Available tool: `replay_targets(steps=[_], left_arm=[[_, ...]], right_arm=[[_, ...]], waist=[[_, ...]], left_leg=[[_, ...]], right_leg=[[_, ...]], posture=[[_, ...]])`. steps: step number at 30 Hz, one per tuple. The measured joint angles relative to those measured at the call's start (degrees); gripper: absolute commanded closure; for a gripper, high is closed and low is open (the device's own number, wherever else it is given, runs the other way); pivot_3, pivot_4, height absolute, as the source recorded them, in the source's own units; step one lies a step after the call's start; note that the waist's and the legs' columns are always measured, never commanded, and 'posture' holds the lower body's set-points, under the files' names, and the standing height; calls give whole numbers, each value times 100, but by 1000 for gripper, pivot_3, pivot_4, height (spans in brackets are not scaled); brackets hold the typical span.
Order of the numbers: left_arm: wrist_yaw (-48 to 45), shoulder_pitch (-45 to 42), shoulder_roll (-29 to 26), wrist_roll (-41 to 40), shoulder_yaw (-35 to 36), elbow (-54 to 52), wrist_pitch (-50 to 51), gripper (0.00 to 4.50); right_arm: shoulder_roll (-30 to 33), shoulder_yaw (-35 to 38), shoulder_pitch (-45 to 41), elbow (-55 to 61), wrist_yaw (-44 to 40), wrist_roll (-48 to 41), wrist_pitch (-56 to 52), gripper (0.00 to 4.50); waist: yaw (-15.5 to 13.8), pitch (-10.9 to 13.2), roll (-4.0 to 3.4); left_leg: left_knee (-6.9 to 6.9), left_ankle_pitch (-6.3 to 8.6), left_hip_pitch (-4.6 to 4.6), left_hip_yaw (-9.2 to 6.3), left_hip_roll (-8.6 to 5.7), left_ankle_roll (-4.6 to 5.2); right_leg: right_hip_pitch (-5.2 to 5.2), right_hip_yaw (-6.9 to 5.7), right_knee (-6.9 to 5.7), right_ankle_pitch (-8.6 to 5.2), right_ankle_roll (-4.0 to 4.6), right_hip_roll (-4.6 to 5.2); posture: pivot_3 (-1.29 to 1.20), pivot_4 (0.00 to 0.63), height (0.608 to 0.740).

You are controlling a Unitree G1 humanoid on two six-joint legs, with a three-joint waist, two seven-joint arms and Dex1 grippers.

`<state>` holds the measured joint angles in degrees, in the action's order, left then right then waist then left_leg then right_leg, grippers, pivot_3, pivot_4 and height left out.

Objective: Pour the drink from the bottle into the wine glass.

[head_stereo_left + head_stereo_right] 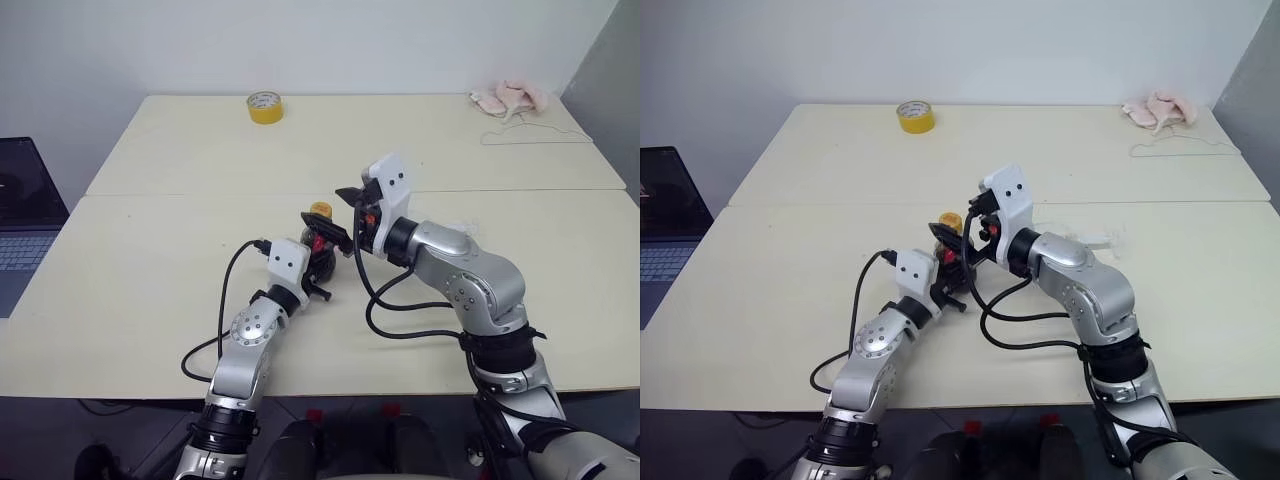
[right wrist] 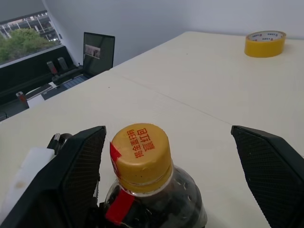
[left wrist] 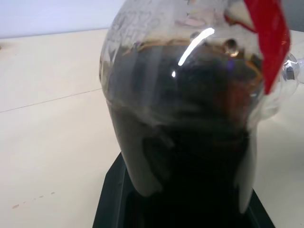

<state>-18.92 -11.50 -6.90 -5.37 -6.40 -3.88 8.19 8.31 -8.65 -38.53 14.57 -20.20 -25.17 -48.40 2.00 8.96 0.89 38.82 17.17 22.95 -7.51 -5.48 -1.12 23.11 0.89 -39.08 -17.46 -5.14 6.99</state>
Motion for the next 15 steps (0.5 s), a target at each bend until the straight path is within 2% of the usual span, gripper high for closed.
replay_targets(steps=[15], left_arm=[[32,-1,13,6,-1,4,-4,3730]], right_arm=[[-48,19,-34,-78,58,143,-6,0]], waist=[[3,0,0]], left_leg=[[0,0,0,0,0,0]], right_leg=[[0,1,0,0,0,0]], posture=[[0,150,740]])
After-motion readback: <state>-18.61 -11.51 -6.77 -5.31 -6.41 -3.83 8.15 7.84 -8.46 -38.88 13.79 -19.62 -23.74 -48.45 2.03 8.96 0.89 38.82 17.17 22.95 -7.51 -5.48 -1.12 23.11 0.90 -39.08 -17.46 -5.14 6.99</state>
